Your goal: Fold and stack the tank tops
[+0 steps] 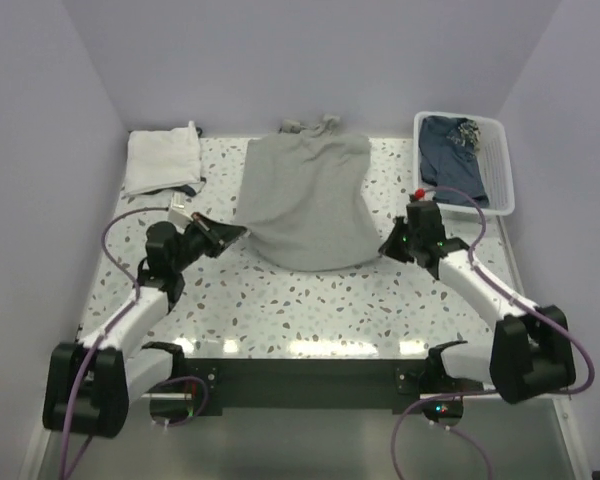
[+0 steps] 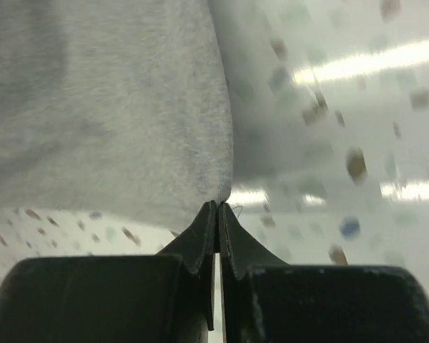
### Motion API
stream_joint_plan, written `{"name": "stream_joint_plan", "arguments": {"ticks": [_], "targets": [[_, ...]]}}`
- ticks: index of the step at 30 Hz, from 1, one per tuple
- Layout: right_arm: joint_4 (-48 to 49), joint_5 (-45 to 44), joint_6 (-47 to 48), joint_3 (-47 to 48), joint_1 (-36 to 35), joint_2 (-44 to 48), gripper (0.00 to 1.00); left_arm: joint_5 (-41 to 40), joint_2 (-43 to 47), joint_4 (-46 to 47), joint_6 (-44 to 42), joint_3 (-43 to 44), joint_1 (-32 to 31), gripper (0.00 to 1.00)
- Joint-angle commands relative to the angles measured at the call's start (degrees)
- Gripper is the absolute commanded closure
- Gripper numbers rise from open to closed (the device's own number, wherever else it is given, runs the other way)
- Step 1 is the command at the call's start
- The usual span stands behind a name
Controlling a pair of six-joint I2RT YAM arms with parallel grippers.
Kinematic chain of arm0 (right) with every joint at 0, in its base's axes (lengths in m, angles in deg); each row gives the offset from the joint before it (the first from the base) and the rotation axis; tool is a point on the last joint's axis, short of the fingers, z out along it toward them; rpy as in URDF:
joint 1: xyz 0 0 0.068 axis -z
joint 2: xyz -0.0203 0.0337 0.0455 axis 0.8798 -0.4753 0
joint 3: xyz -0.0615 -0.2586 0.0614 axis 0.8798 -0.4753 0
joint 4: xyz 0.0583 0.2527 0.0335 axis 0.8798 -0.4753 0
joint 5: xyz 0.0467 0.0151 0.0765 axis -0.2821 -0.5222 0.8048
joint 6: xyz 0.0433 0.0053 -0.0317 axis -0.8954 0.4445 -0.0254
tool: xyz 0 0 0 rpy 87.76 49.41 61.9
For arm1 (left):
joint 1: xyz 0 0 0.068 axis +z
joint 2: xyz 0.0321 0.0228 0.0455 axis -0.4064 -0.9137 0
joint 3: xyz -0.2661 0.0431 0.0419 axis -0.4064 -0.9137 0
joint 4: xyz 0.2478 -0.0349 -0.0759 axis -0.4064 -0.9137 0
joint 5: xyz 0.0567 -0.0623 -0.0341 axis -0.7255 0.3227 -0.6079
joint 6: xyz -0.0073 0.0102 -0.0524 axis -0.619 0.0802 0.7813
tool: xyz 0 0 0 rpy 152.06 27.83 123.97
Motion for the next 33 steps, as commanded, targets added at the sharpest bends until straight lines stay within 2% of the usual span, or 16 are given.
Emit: {"name": "stream_joint_plan", "arguments": {"ticks": [1, 2, 5, 12, 23, 28, 33], "targets": [[-5.4, 0.46, -5.89, -6.62, -0.07, 14.65, 1.0, -5.02, 14.1, -12.72, -9.41, -3.85, -1.0, 1.0], [-7.24, 0.11, -7.38, -9.85, 0.02, 16.4, 1.0, -5.37, 15.15, -17.97, -10.46, -4.65, -1.18, 1.0], [-11.12, 0.03, -9.32, -15.23, 0.02, 21.07, 1.0, -5.64, 17.1, -24.77, -12.58, -7.99, -1.36, 1.0], [-15.61, -0.24, -13.72, -21.92, -0.07, 25.82, 1.0, -5.9, 19.46, -29.89, -12.49, -12.92, -2.06, 1.0], [-28.26, -4.63, -18.91, -21.85, 0.11, 38.47, 1.0, -3.26, 26.84, -46.12, -15.83, -12.31, -1.97, 1.0], [-36.51, -6.13, -18.91, -20.17, 0.11, 42.16, 1.0, -5.63, 30.37, -57.98, -18.55, -8.27, -1.97, 1.0], [-42.84, -4.55, -19.35, -20.96, 0.11, 44.72, 1.0, -7.92, 31.6, -64.51, -20.75, -5.9, -1.97, 1.0]]}}
